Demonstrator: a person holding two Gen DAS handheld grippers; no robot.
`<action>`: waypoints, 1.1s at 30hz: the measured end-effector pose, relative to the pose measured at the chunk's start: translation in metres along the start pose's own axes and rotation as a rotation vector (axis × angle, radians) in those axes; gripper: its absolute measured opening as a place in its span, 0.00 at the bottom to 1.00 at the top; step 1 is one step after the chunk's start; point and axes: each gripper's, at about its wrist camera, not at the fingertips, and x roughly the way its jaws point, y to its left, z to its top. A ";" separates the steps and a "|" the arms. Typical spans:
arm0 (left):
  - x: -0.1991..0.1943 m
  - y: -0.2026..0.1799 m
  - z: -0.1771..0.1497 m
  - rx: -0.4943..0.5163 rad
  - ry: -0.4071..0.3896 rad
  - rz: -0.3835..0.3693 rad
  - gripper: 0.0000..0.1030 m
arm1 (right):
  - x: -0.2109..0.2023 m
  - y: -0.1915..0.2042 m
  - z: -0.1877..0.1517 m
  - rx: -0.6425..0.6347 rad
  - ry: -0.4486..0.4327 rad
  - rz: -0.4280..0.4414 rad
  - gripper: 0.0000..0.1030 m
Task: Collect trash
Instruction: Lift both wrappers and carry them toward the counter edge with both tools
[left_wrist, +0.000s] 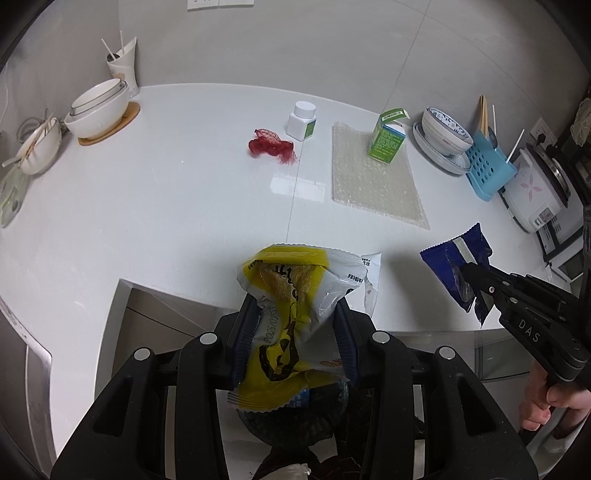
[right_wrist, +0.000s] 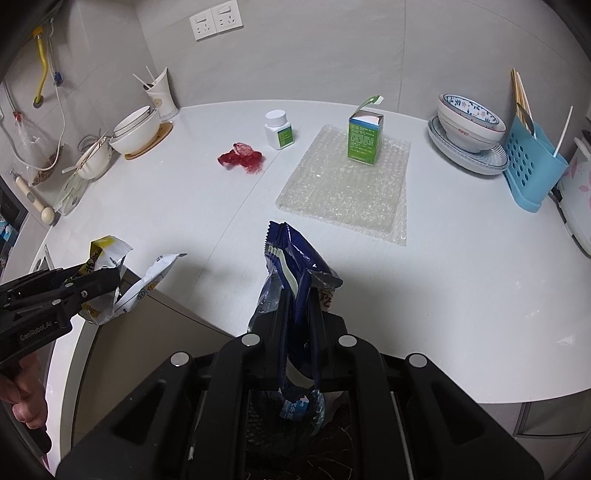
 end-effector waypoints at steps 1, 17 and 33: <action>-0.001 0.001 -0.003 0.003 0.003 -0.001 0.38 | 0.000 0.000 -0.002 -0.002 0.001 0.001 0.09; -0.006 0.010 -0.048 0.012 0.027 -0.004 0.38 | -0.004 0.015 -0.036 -0.031 0.024 0.011 0.09; 0.023 0.033 -0.095 -0.015 0.061 -0.003 0.38 | 0.022 0.026 -0.082 -0.049 0.108 0.020 0.09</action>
